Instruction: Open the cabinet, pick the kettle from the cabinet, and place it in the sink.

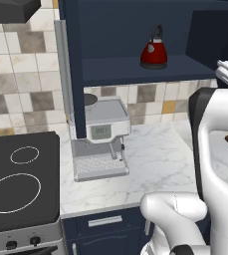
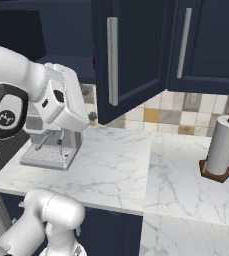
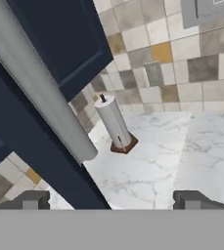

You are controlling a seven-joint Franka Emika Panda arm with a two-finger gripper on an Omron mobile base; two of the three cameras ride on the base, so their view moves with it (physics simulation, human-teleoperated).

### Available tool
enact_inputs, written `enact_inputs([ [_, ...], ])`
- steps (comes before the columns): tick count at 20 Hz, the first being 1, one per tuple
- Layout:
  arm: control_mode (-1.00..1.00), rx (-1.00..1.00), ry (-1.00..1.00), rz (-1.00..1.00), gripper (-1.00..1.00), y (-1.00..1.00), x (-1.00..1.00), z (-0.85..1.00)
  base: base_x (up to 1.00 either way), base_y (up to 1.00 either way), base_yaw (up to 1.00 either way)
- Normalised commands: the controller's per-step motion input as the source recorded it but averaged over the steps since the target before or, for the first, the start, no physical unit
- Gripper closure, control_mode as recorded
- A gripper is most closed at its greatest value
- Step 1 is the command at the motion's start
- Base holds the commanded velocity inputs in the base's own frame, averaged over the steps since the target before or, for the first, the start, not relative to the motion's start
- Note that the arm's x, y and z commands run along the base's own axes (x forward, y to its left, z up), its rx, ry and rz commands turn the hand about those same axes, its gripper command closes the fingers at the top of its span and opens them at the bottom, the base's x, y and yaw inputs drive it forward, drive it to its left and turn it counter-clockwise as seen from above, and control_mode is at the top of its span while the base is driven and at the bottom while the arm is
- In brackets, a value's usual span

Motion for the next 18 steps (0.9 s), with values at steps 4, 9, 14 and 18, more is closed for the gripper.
enact_inputs([
  [4,-1.00,0.19,0.00,-0.17,-1.00,0.26,-0.23,0.00,0.00,0.00,0.00],
  [9,-1.00,0.26,0.00,-0.11,-1.00,0.25,-0.18,0.00,0.00,0.00,0.00],
  [14,-1.00,0.24,-0.04,-0.11,-1.00,0.24,-0.02,-0.07,0.00,0.00,0.00],
  [18,-1.00,0.20,-0.15,-0.17,-1.00,0.21,0.21,-0.19,0.00,0.00,0.00],
])
